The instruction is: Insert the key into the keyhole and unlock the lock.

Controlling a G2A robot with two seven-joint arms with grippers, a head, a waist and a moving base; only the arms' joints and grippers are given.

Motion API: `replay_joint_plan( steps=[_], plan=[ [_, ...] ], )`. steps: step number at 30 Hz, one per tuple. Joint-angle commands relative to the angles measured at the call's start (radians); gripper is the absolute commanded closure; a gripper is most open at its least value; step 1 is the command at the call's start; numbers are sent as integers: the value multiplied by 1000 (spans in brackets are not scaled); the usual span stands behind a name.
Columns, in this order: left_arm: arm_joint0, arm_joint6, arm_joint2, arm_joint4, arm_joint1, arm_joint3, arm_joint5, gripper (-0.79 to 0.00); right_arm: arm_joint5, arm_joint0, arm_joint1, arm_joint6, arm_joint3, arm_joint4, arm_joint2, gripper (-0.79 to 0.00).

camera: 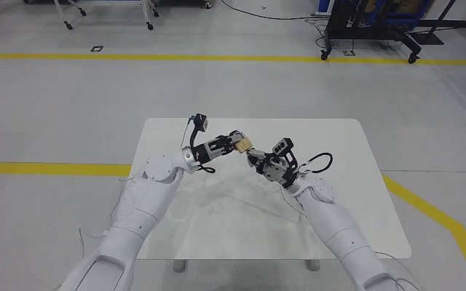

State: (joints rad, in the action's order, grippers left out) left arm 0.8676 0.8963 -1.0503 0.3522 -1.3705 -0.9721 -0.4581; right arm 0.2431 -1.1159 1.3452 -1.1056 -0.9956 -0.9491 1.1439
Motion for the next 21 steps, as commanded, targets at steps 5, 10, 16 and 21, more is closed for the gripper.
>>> replay_joint_plan(
  steps=[5, 10, 16, 21],
  plan=[
    [-10, -21, 2, -95, 6, -13, -62, 0, -61, 17, 2, -79, 37, -46, 3, 0],
    [2, -35, 4, -152, 11, -53, -144, 0, -91, 34, 5, -98, 74, -68, 8, 0],
    [14, -49, 0, -165, 16, -66, -152, 0, -88, 46, 7, -112, 99, -78, 14, 0],
    [20, -69, -7, -159, 18, -69, -140, 0, -31, 51, 4, -111, 100, -23, 19, -308]
  ],
)
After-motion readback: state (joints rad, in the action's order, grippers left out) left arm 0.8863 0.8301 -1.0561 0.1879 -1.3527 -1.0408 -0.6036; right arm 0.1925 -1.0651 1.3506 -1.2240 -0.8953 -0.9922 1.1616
